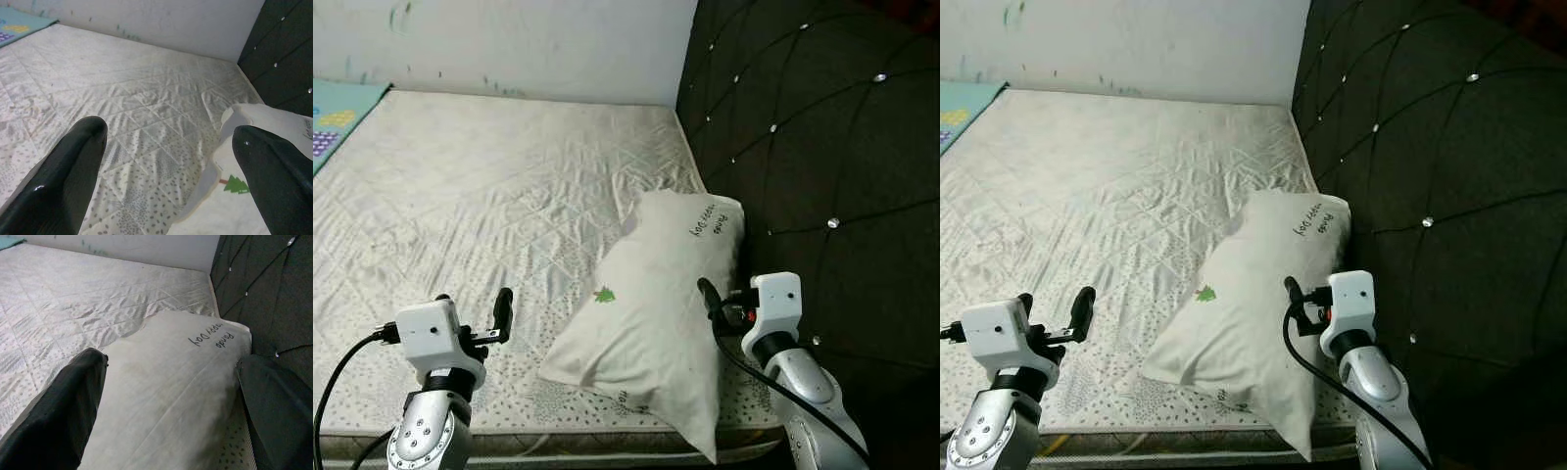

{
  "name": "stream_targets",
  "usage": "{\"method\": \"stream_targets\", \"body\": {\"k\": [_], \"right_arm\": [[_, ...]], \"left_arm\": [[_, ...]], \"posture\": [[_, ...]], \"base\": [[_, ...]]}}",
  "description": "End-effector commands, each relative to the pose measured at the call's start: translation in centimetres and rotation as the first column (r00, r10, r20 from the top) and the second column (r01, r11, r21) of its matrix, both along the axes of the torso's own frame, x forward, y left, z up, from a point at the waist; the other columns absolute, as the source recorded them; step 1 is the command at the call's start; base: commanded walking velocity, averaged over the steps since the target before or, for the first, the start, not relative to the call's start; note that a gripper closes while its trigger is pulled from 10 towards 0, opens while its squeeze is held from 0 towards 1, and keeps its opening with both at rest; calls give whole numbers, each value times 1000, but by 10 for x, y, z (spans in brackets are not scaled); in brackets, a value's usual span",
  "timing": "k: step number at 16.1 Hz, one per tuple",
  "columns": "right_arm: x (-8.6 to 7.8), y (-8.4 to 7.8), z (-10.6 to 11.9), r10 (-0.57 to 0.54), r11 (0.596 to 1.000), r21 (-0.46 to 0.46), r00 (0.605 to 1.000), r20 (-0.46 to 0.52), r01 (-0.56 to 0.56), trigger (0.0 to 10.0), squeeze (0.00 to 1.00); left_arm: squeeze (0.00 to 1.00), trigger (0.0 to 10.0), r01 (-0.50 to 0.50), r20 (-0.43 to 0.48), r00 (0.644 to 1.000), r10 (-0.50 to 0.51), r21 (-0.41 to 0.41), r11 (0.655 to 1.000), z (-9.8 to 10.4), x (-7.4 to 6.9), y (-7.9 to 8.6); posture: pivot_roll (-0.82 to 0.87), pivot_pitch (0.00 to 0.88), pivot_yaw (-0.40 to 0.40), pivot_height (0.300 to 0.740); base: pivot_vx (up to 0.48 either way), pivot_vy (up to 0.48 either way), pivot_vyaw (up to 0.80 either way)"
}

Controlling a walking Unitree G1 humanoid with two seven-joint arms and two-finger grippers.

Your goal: Clean up the room

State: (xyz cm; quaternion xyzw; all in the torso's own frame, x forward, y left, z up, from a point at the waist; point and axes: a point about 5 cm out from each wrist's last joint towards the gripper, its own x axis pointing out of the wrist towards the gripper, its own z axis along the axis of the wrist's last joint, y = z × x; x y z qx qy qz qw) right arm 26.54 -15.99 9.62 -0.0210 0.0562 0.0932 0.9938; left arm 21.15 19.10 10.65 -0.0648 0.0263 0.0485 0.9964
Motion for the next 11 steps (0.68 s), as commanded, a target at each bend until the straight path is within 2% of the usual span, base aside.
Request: {"method": "stream_targets", "body": {"k": [1,11], "right_arm": [[0,1,3,13,1000,-14,1000,8,-13,10000,0],[0,5,4,76,995,-64,997,22,-74,10000,0]], "left_arm": [[0,10000,3,-9,1000,-3,2,1000,0,0,-2],[0,10000,-12,-8,1000,12,7,1000,-1,5,0]], "posture": [[-88,62,-67,672],[-93,44,-68,672]], "base": [[0,0,0],[0,0,0]]}}
